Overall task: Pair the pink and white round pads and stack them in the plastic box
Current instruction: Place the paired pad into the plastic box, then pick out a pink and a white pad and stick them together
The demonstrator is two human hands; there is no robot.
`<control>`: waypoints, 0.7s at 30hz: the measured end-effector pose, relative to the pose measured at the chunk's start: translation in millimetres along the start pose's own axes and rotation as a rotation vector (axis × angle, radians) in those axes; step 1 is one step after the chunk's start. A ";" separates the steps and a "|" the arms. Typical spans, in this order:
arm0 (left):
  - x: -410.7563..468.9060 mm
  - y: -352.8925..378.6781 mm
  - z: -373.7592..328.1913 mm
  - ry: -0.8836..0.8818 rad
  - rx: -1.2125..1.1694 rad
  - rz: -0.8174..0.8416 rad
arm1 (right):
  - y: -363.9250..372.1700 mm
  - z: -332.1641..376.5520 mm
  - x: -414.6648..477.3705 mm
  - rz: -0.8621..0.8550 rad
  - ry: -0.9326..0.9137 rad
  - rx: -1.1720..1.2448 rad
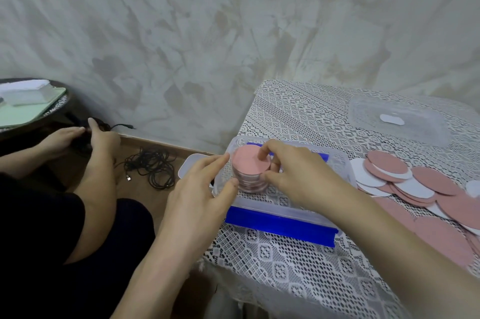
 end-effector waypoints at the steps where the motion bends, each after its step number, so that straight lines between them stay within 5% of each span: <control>1: -0.1 -0.3 -1.0 0.000 0.009 0.000 | -0.2 0.6 -0.7 -0.004 -0.006 -0.006; 14: 19.2 -18.5 -40.9 0.159 0.469 0.004 | -30.3 14.5 -38.1 -0.179 -0.137 -0.322; 21: 35.5 29.7 -90.6 0.334 0.546 0.108 | -68.8 -18.3 -71.8 -0.327 -0.140 -0.432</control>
Point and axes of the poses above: each hand's wrist, its own x-axis towards the middle knuckle, its own y-axis out of the palm, z = x × y, the point moved 10 cm from there along x, towards the middle knuckle, and after that the axes turned 15 degrees about y, right-handed, at the moved point
